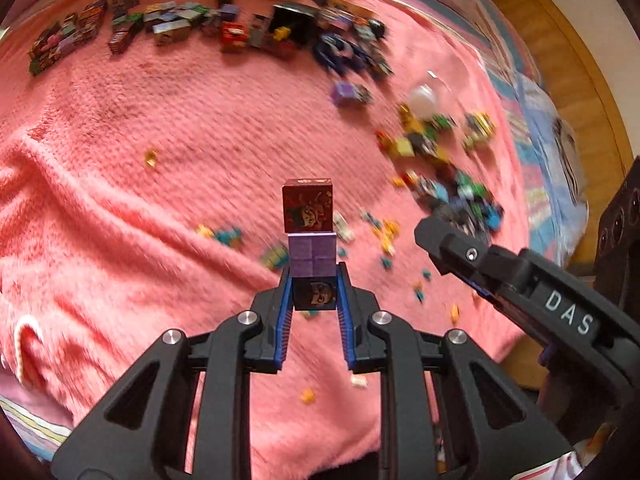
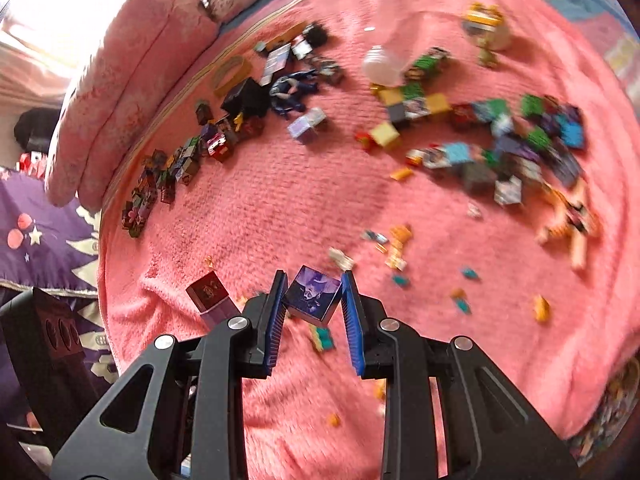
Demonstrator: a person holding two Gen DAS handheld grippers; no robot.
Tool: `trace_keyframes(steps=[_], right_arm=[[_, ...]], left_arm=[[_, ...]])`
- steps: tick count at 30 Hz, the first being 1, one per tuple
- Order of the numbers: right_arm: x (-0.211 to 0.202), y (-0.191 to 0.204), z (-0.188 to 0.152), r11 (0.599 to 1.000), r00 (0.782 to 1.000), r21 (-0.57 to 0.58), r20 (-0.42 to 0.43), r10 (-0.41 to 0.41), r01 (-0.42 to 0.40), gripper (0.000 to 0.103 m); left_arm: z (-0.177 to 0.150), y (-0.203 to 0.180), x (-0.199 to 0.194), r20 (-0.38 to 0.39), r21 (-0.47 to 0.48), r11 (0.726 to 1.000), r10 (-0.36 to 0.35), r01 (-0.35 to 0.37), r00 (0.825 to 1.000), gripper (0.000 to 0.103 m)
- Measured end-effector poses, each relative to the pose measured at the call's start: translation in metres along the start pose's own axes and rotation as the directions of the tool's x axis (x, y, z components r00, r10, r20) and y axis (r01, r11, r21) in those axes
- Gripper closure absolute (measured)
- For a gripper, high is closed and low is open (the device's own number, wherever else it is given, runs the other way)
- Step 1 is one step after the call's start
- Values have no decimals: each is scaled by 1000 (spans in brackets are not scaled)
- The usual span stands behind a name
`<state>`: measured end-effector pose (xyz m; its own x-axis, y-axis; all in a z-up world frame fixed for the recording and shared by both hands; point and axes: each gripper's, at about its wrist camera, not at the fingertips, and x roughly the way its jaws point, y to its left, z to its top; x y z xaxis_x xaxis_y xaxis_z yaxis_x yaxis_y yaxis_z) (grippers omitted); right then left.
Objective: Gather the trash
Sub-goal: 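Carry both held cubes over the bin and open both grippers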
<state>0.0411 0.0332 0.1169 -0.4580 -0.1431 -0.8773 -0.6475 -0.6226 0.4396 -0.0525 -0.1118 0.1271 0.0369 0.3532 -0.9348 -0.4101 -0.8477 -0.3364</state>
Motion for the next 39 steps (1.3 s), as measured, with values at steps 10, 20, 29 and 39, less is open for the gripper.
trace_keyframes(steps=[10, 20, 29, 39], right_arm=[[-78, -104, -55, 968, 993, 250, 107, -57, 29, 77], [-166, -255, -152, 805, 958, 589, 186, -217, 68, 77], [-194, -356, -239, 617, 937, 779, 127, -324, 108, 77], [-178, -421, -287, 491, 938, 862, 58, -341, 125, 77]], left_arm=[[-64, -90, 15, -116, 260, 964, -20, 49, 993, 83], [-175, -231, 53, -298, 584, 787, -20, 198, 954, 83], [-279, -309, 104, -449, 712, 627, 64, 314, 891, 83], [-337, -345, 160, -506, 767, 543, 184, 343, 842, 83]])
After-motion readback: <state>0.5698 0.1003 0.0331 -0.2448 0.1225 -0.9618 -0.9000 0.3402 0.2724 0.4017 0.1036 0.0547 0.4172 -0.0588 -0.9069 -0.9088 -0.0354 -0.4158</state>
